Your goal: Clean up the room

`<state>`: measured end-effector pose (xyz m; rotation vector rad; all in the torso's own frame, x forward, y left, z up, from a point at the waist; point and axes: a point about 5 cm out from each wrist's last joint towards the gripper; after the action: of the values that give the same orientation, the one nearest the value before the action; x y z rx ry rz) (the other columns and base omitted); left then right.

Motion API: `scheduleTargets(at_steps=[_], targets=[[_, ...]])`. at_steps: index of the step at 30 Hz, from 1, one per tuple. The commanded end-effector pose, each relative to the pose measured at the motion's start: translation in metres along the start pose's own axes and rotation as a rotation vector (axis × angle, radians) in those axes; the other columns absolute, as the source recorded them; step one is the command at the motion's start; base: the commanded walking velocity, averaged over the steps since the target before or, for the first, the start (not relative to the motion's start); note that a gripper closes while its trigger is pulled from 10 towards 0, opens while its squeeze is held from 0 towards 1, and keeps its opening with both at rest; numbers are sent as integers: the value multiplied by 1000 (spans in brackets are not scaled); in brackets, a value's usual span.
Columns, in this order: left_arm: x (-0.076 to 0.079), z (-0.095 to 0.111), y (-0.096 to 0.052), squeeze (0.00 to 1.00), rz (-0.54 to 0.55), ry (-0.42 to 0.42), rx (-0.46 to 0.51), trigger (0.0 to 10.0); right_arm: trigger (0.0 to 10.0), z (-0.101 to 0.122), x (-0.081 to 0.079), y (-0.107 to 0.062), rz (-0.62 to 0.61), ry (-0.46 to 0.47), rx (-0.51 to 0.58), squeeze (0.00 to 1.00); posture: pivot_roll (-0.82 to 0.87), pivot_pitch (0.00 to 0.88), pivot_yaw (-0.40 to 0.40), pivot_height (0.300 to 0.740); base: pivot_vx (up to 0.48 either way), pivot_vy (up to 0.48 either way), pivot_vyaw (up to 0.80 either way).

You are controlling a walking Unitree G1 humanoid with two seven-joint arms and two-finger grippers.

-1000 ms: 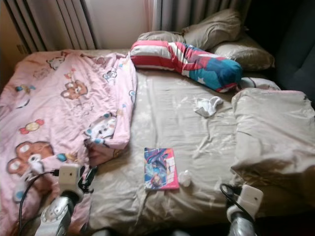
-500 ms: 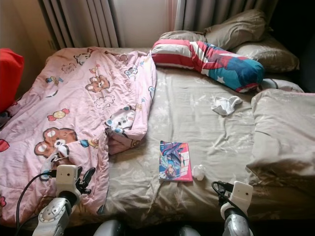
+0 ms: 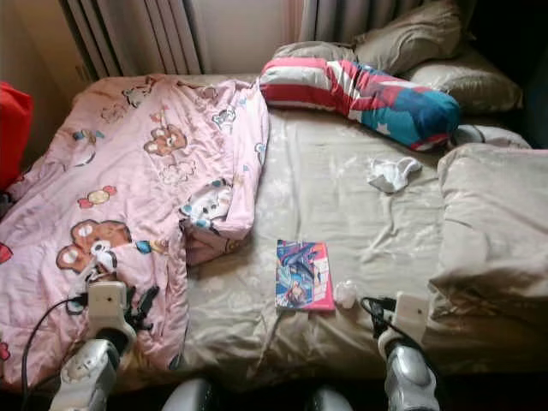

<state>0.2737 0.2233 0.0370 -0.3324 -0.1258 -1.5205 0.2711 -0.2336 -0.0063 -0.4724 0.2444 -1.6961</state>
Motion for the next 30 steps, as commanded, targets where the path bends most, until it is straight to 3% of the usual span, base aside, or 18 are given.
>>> scheduleTargets(at_steps=[1,6,7,8,9,15,20,21,22,30], targets=[[5,6,1,0,-14,-14,19,10000,10000,6,0,4,21,-11,-13,0,18,234,26,648,0,0,0],[15,15,1,0,-63,8,43,10000,10000,21,-1,11,41,-11,12,0,29,281,24,648,0,0,0],[15,19,-1,0,-69,23,40,10000,10000,31,-4,15,44,22,33,745,48,296,34,648,0,0,0],[14,21,-2,0,-70,26,41,10000,10000,35,-6,16,46,29,36,745,62,321,43,648,0,0,0],[14,24,-3,0,-70,28,42,10000,10000,38,-9,18,54,24,37,1000,67,336,44,648,0,0,0],[12,46,-11,0,-54,14,86,10000,10000,52,-23,24,83,-8,26,1000,86,407,50,648,0,0,0],[20,66,-14,0,-66,16,125,10000,10000,64,-30,27,100,8,41,1000,120,441,68,648,0,0,0],[21,70,-14,0,-71,20,130,10000,10000,67,-30,28,97,21,45,451,125,448,72,648,0,0,0],[23,75,-16,0,-79,30,134,10000,10000,70,-31,28,92,31,51,0,130,462,78,648,0,0,0],[18,82,-31,0,-69,52,119,10000,10000,71,-27,29,57,32,47,0,164,517,96,648,0,0,0]])
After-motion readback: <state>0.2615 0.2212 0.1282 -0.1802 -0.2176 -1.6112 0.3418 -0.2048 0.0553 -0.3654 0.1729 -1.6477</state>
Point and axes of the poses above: a point about 5 cm out from each wrist's last joint towards the gripper, its own y axis pointing out of the wrist towards the gripper, its own z axis along the axis of the wrist's last joint, x = y × z, and after that the axes turned 14 degrees about -y, right-handed
